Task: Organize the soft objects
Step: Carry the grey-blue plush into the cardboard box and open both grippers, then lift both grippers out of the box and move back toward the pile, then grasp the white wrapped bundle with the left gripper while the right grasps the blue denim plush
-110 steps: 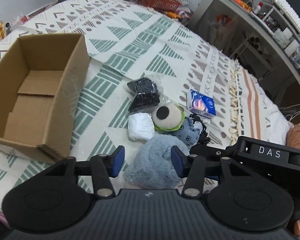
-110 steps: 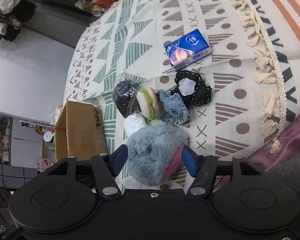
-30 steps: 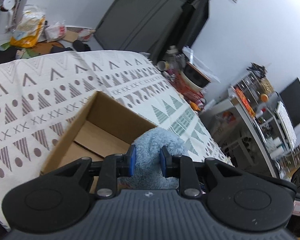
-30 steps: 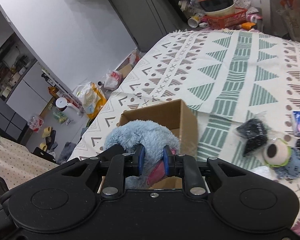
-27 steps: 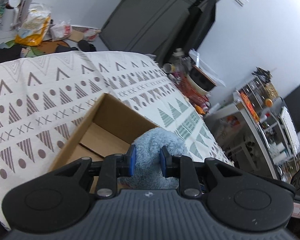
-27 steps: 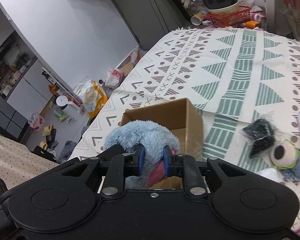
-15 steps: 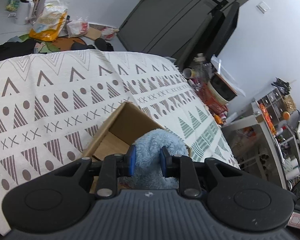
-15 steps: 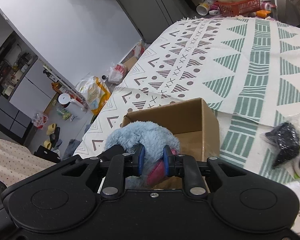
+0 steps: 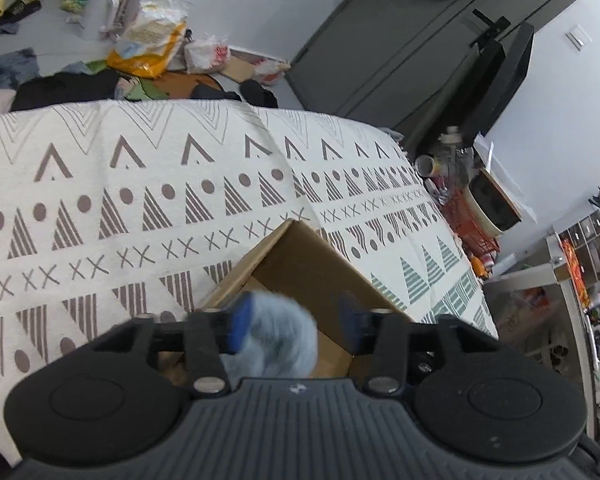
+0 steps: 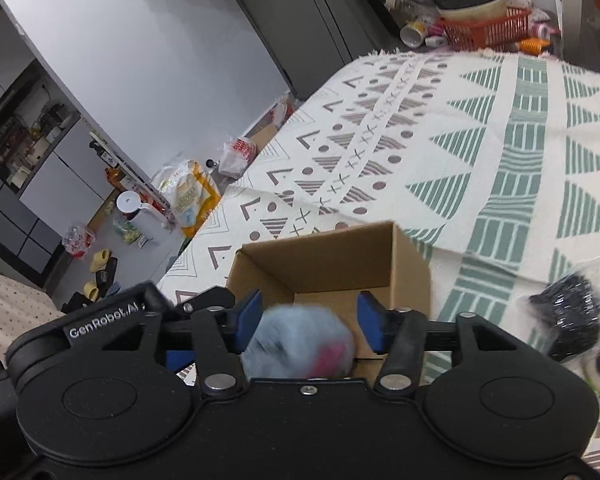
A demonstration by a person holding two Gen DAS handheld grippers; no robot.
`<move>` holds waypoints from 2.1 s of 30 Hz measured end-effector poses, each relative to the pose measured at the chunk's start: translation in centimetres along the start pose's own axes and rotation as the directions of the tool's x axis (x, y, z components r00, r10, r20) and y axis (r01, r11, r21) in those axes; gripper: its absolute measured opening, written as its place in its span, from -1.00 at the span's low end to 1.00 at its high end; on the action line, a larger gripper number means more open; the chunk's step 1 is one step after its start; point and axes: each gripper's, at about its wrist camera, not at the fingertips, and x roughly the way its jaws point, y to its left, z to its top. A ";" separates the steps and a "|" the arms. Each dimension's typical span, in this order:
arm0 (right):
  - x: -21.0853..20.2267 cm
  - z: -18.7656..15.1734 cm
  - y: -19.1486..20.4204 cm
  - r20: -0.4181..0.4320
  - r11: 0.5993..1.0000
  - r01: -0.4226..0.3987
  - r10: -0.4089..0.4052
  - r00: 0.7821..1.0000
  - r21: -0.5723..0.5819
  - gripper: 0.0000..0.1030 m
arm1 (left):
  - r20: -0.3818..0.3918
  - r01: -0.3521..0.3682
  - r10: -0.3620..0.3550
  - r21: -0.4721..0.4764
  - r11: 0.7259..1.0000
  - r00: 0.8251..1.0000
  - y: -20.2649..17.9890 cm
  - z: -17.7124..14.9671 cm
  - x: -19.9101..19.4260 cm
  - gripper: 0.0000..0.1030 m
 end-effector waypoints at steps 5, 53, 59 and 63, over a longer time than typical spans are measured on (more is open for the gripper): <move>-2.3 0.2 -1.3 0.035 1.000 0.013 -0.013 0.999 0.008 0.40 | 0.046 -0.010 0.009 0.040 0.999 0.999 -1.3 -0.7 -1.8 0.56; -22.0 -5.0 -15.8 0.169 0.974 0.166 -0.191 0.967 0.152 1.00 | -0.040 0.091 -0.082 0.521 0.849 0.996 -12.2 -14.1 -7.8 0.78; -21.5 -5.0 -17.1 0.126 0.968 0.167 -0.192 0.973 0.186 1.00 | -0.079 0.128 -0.101 0.549 0.826 0.992 -13.0 -15.5 -7.3 0.78; -20.2 -4.9 -18.0 0.049 0.952 0.206 -0.222 0.974 0.227 0.99 | -0.118 0.153 -0.104 0.571 0.806 0.988 -13.3 -16.8 -6.5 0.77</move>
